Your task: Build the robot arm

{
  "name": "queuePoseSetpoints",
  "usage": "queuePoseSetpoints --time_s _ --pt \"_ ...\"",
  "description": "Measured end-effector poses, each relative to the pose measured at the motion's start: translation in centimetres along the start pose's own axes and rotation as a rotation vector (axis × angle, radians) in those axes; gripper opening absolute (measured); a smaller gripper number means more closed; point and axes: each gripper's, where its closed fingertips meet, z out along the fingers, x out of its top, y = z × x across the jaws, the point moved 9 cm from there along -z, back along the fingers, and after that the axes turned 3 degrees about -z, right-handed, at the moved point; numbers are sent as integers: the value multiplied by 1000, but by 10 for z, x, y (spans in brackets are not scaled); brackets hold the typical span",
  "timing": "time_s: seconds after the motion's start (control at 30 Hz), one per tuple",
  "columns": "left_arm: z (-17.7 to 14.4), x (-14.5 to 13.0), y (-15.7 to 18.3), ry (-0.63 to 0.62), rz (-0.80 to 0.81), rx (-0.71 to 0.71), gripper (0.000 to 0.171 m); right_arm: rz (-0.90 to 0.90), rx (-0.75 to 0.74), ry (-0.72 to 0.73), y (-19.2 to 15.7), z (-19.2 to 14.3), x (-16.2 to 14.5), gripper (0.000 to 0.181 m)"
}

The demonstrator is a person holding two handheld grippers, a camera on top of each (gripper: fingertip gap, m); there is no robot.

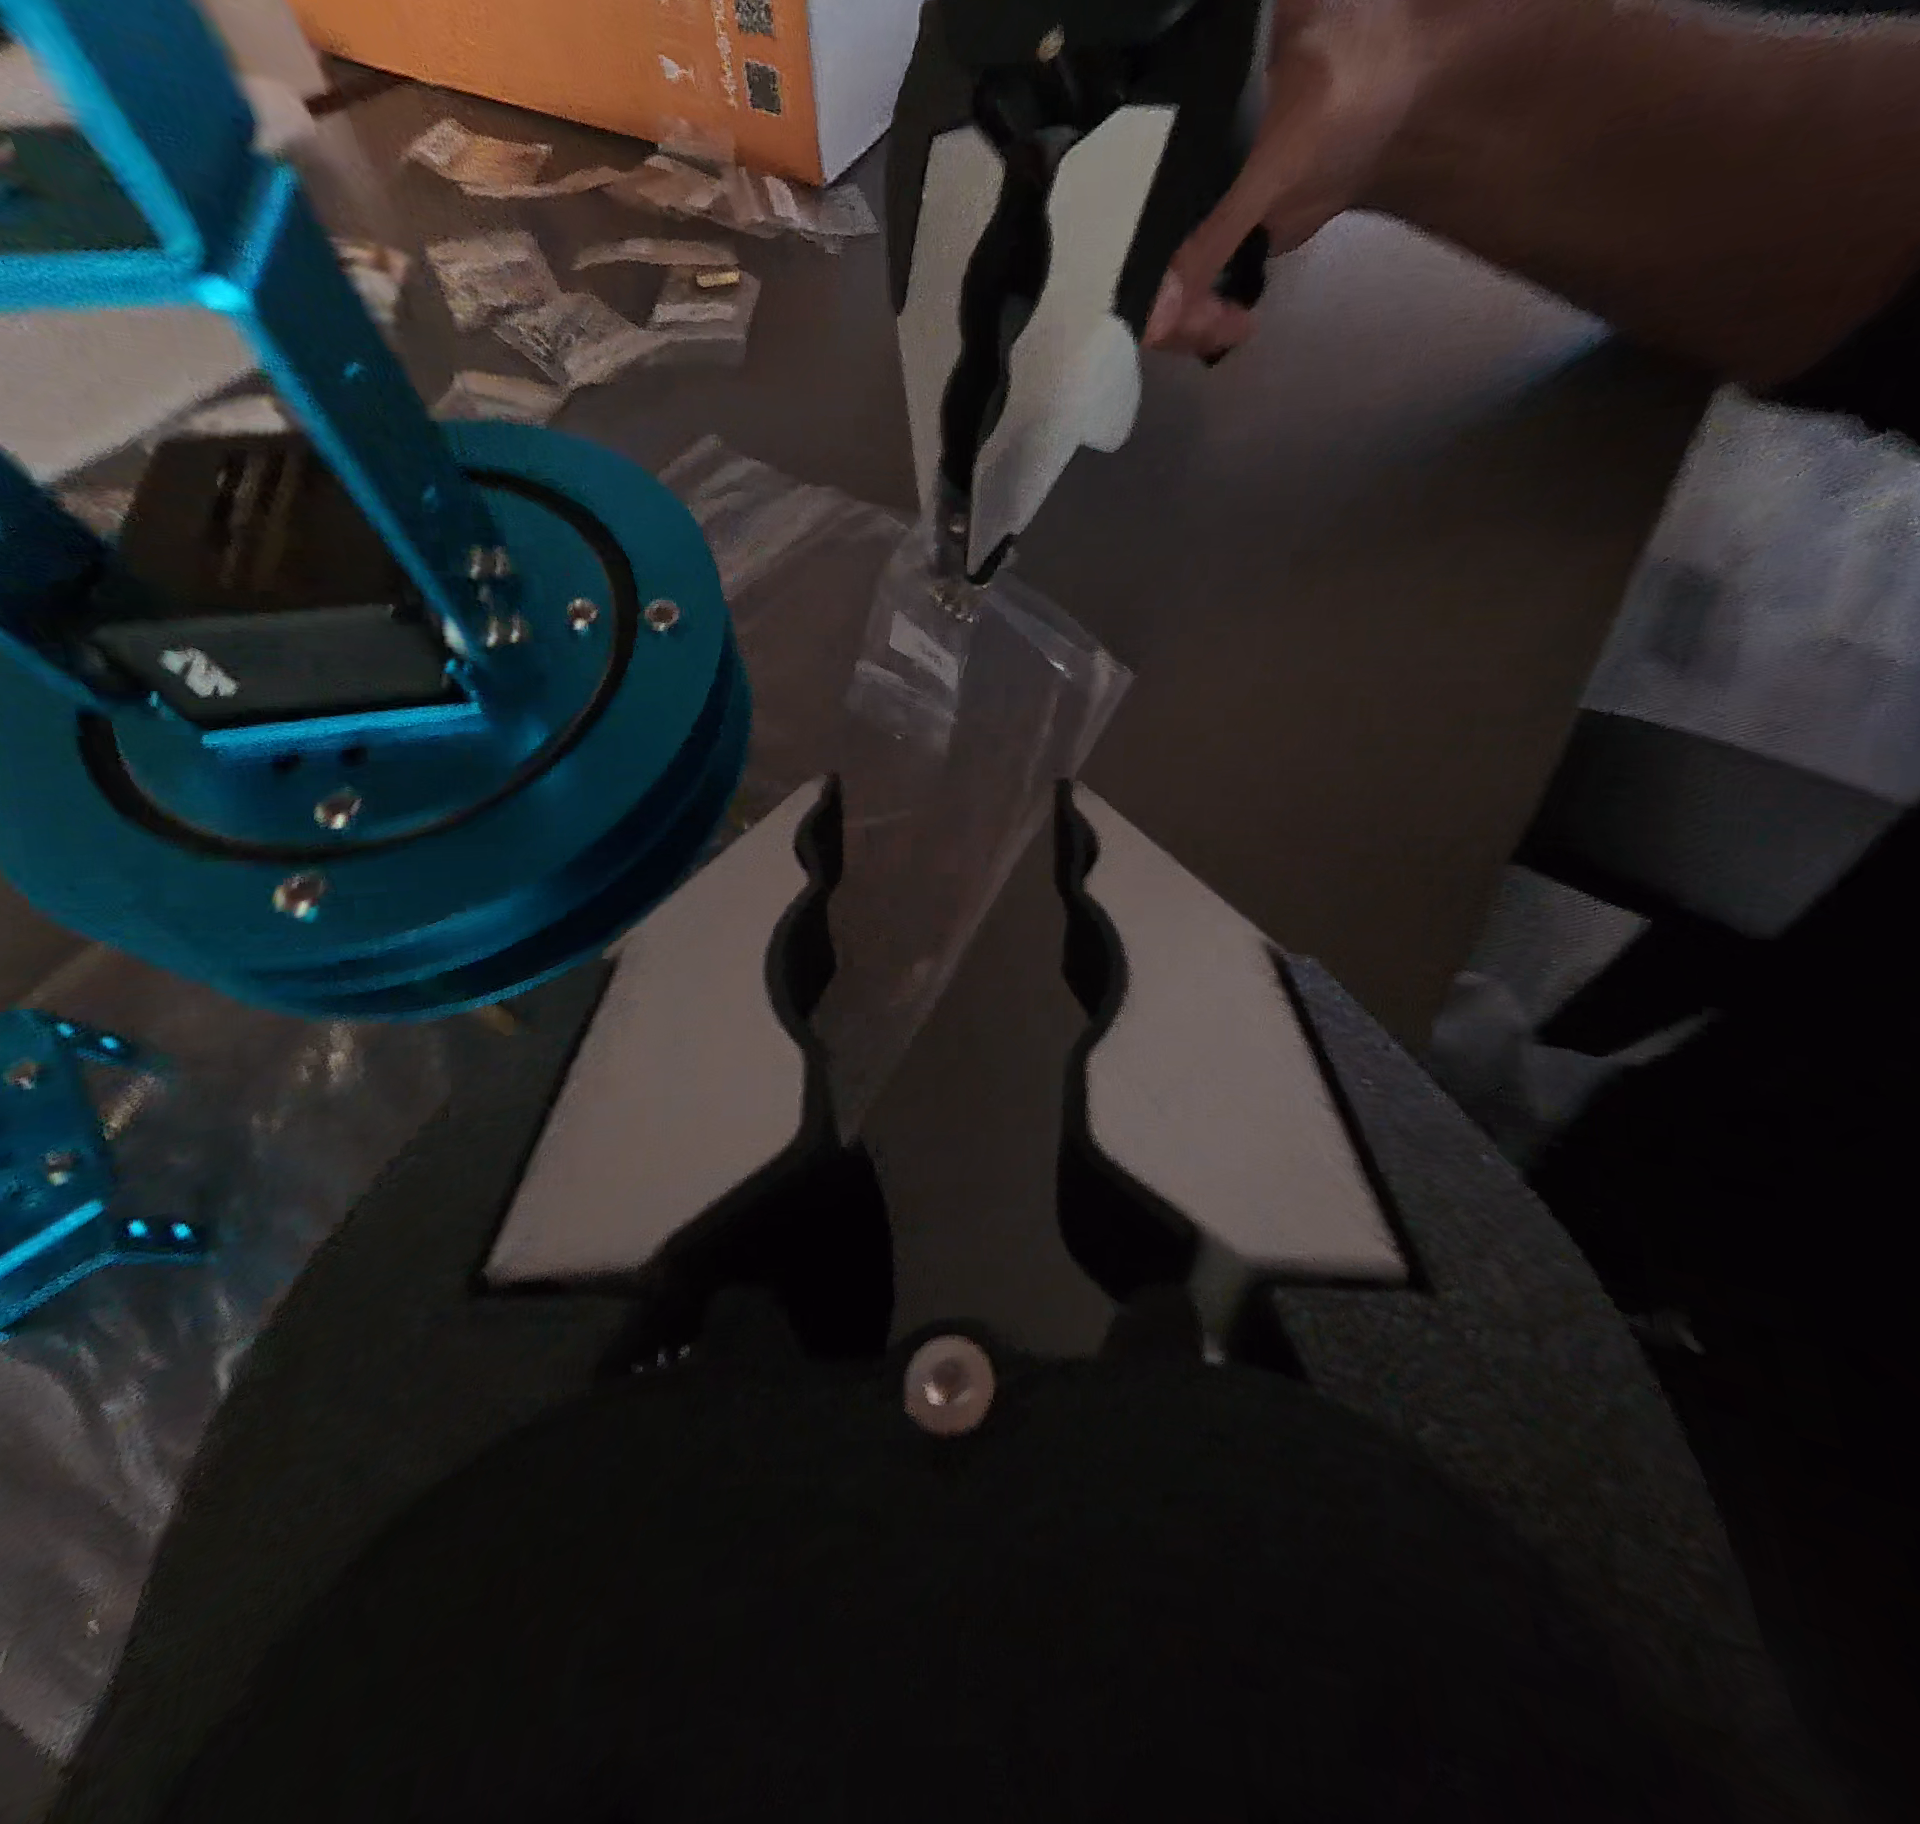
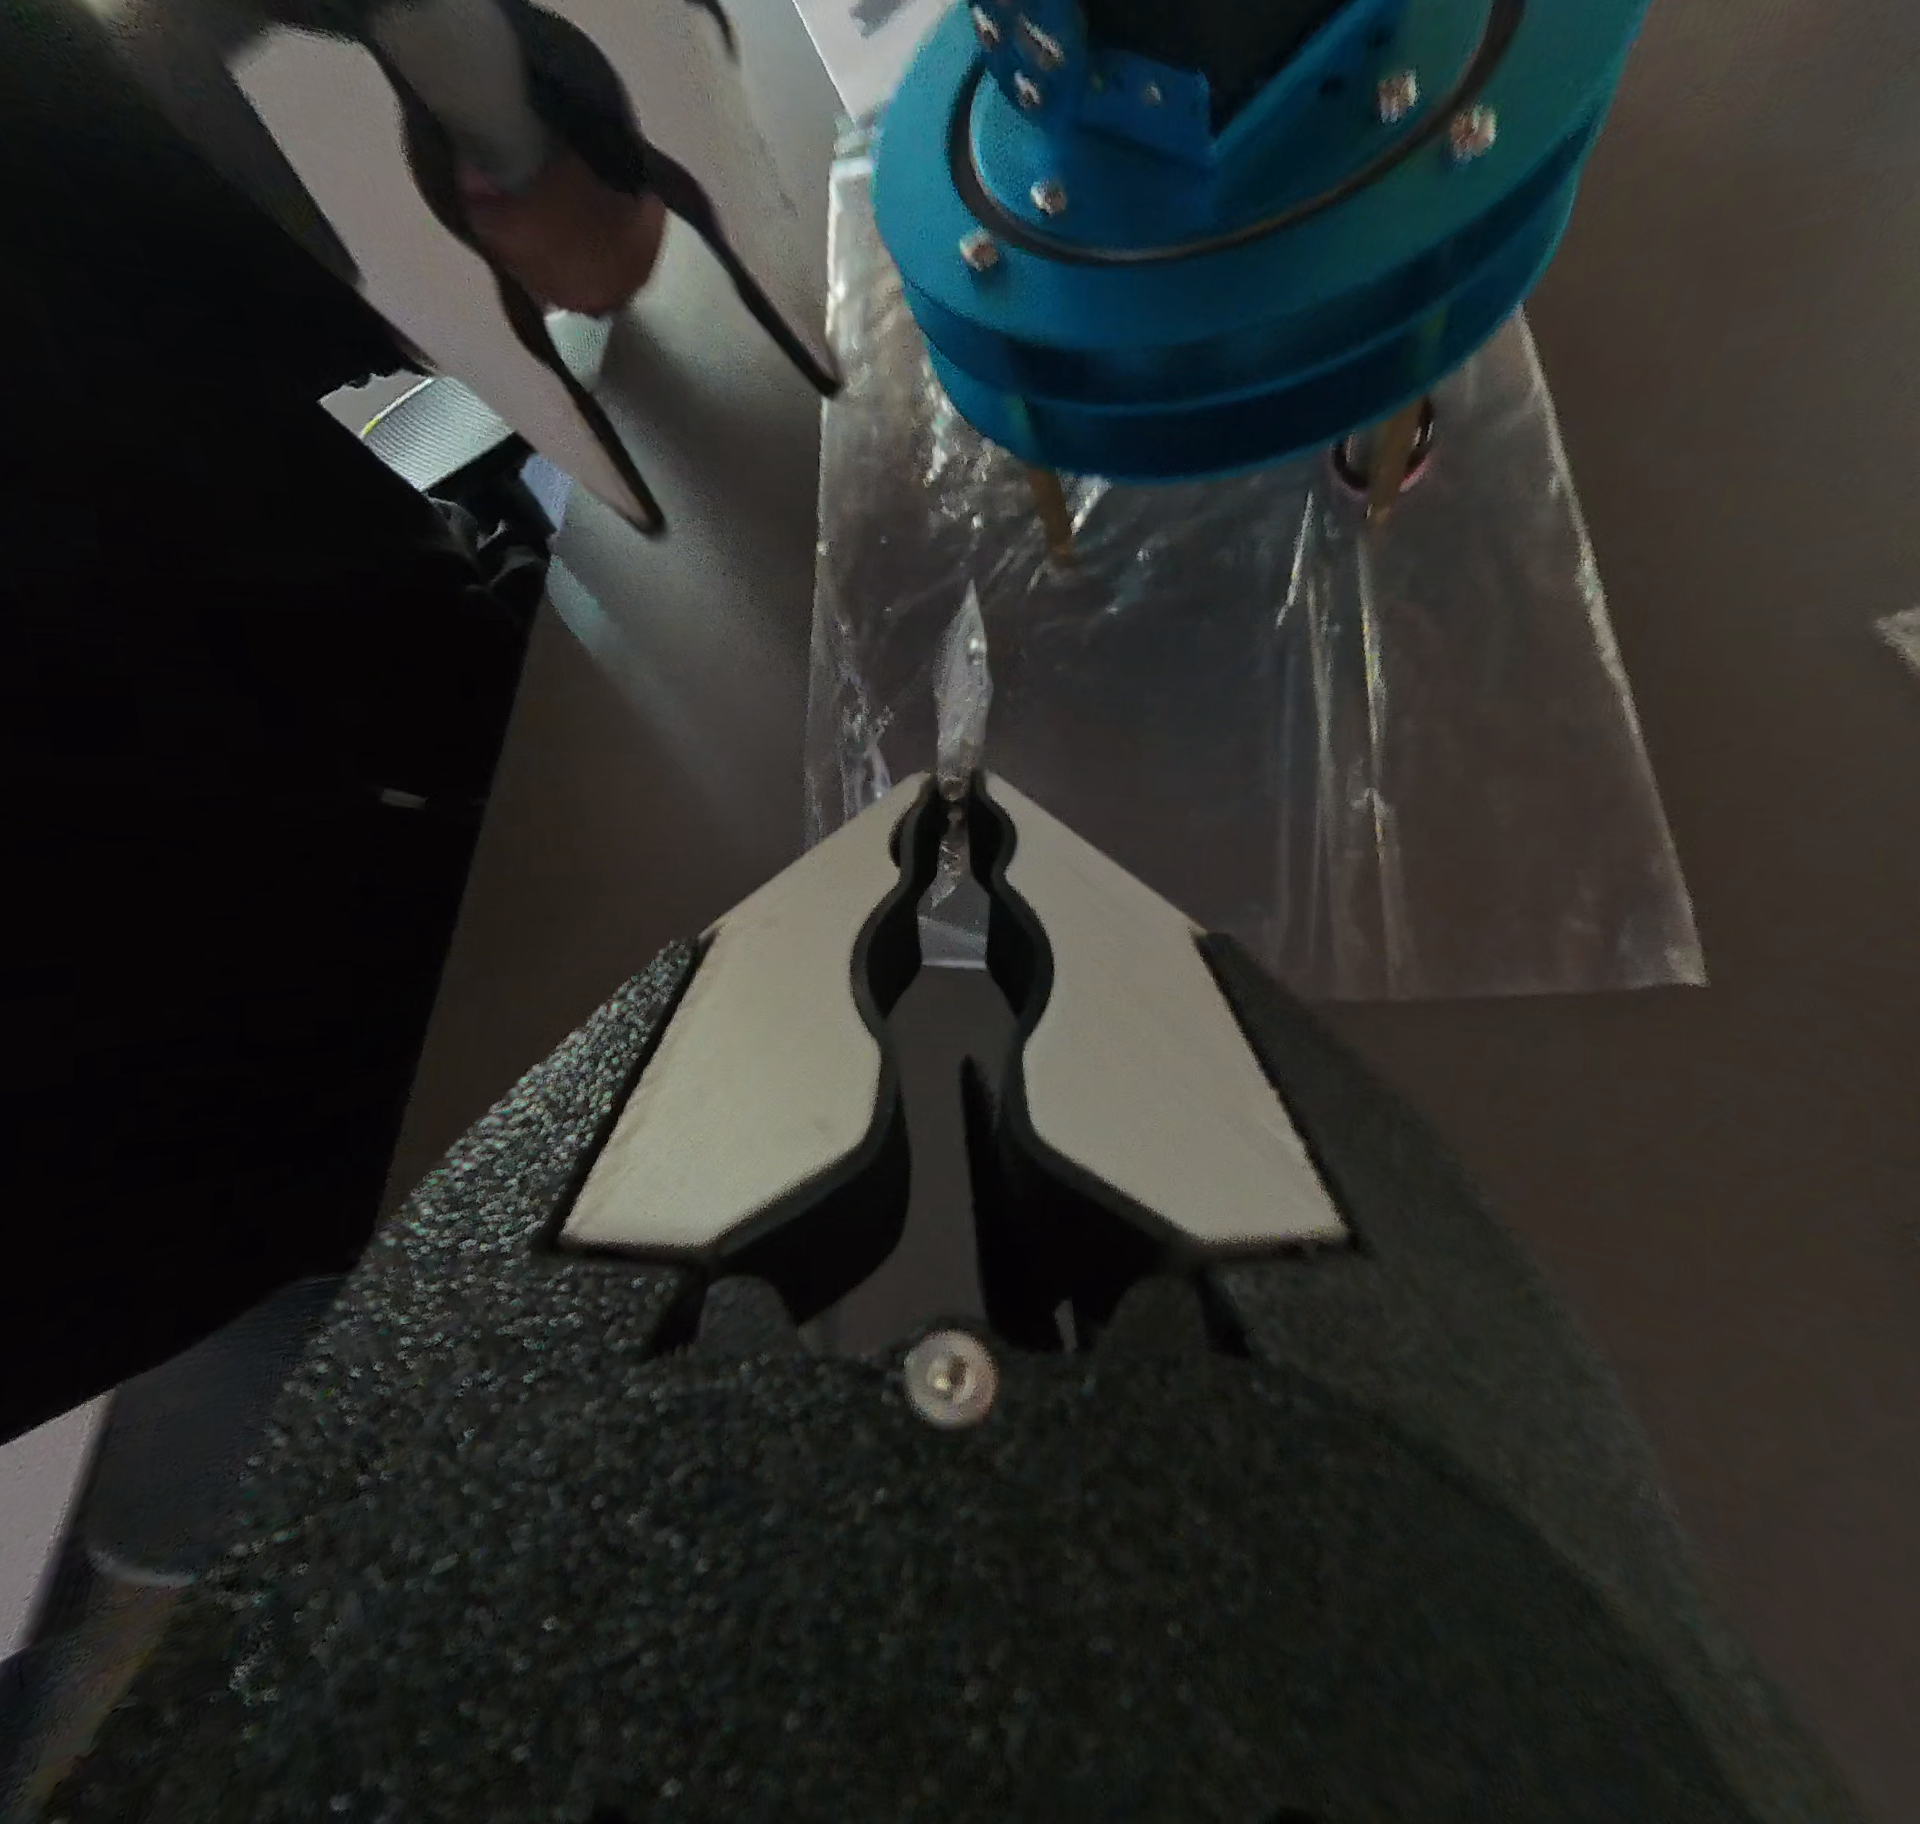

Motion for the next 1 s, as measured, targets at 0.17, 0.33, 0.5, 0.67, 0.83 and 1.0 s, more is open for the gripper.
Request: queuePoseSetpoints --time_s 0.17,0.33,0.5,0.67,0.83,1.0 --pt "26 9 17 14 91 10 51 -11 -3 32 -10 -6 0 4" --pt "47 15 26 -7 167 66 60 -19 -24 3 -14 -2 -5 4" --pt "71 7 29 -119 155 51 62 -29 -35 32 -16 -5 -3 4" --pt "76 7 31 -158 152 19 61 -25 -49 41 -15 -6 -4 4" --pt "79 6 30 -189 175 24 53 -21 -85 -1 -10 0 -10 4" --pt "70 15 20 -138 147 83 48 -10 -81 78 -10 -11 -3 4"
